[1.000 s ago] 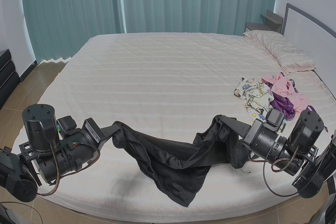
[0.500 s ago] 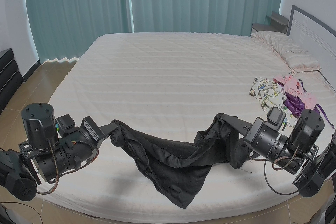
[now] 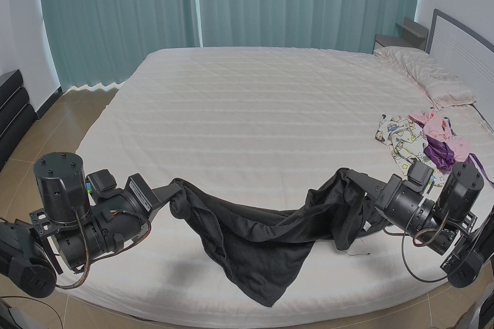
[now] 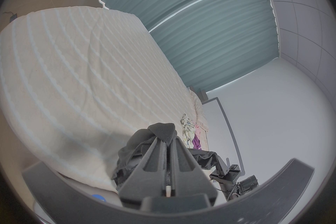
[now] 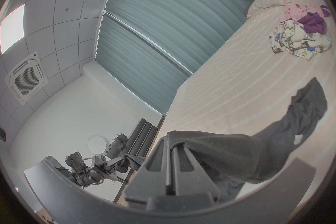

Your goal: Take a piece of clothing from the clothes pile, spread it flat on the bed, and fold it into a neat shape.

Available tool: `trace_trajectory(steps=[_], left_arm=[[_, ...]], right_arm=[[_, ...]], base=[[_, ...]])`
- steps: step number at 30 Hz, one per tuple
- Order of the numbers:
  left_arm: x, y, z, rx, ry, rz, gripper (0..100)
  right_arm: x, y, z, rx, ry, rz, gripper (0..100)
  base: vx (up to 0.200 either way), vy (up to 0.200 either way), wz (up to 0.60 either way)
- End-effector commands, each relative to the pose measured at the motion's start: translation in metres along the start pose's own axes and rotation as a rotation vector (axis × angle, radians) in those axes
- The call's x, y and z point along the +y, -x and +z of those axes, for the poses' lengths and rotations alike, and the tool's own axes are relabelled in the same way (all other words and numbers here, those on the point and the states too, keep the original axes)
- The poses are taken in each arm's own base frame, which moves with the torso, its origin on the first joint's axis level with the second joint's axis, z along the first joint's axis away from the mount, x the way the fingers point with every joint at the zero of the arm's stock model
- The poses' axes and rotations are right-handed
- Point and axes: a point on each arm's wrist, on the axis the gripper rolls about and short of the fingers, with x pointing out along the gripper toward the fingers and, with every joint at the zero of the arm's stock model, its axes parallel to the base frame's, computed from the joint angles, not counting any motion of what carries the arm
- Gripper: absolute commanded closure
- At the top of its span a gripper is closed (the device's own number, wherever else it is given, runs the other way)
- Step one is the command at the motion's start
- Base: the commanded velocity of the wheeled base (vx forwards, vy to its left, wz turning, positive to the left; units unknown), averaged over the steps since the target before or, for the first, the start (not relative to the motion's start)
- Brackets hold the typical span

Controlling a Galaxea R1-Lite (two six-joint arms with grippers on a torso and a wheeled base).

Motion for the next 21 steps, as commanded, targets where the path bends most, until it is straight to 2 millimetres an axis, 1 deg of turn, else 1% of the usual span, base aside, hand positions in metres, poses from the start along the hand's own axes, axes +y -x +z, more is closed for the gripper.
trace_trajectory(steps=[1,4,7,8,9,10,11,12,13,15,16,17,18,19,20,21], left_arm=[[-0.003,0.004,-0.002,0.007,-0.006,-0.014,100],[-0.004,0.01,-0.004,0.017,-0.01,-0.015,100],[-0.009,0.024,-0.002,0.013,-0.011,-0.032,100],[-0.011,0.028,-0.001,0.011,-0.011,-0.038,100],[-0.011,0.028,-0.001,0.011,-0.011,-0.038,100],[-0.017,0.04,0.002,0.002,-0.012,-0.063,100],[-0.021,0.046,0.003,-0.004,-0.012,-0.079,100],[-0.023,0.051,0.005,-0.009,-0.014,-0.09,100],[-0.023,0.052,0.005,-0.01,-0.014,-0.091,100],[-0.033,0.071,0.011,-0.041,-0.027,-0.139,100],[-0.033,0.071,0.011,-0.041,-0.027,-0.139,100],[-0.038,0.083,0.015,-0.061,-0.034,-0.17,100],[-0.046,0.096,0.02,-0.084,-0.041,-0.207,100],[-0.052,0.105,0.024,-0.102,-0.047,-0.229,100],[-0.055,0.11,0.026,-0.109,-0.052,-0.239,100],[-0.062,0.121,0.031,-0.123,-0.065,-0.256,100]], right_arm=[[0.007,0.023,0.004,-0.018,0.003,0.017,100],[0.016,0.04,0.008,-0.038,0.006,0.046,100],[0.027,0.061,0.012,-0.068,0.015,0.095,100],[0.029,0.065,0.014,-0.077,0.017,0.107,100],[0.029,0.065,0.014,-0.077,0.017,0.107,100],[0.038,0.078,0.02,-0.117,0.027,0.153,100],[0.043,0.085,0.024,-0.137,0.033,0.187,100],[0.048,0.092,0.027,-0.156,0.04,0.223,100],[0.049,0.093,0.028,-0.159,0.041,0.228,100],[0.065,0.114,0.038,-0.207,0.066,0.339,100],[0.065,0.114,0.038,-0.207,0.066,0.339,100],[0.073,0.126,0.044,-0.236,0.081,0.387,100],[0.085,0.136,0.055,-0.274,0.094,0.437,100],[0.095,0.142,0.063,-0.298,0.097,0.462,100],[0.101,0.145,0.069,-0.31,0.096,0.469,100],[0.112,0.15,0.081,-0.323,0.084,0.461,100]], base=[[-0.2,0.0,0.0],[-0.2,0.0,0.0],[-0.2,0.0,0.0],[-0.2,0.0,0.0],[-0.2,0.0,0.0],[-0.2,0.0,0.0],[-0.2,0.0,0.0],[-0.2,0.0,0.0],[-0.2,0.0,0.0],[-0.2,0.0,0.0],[-0.2,0.0,0.0],[-0.2,0.0,0.0],[0.0,0.0,0.0],[0.0,0.0,0.0],[0.0,0.0,0.0],[0.0,0.0,0.0]])
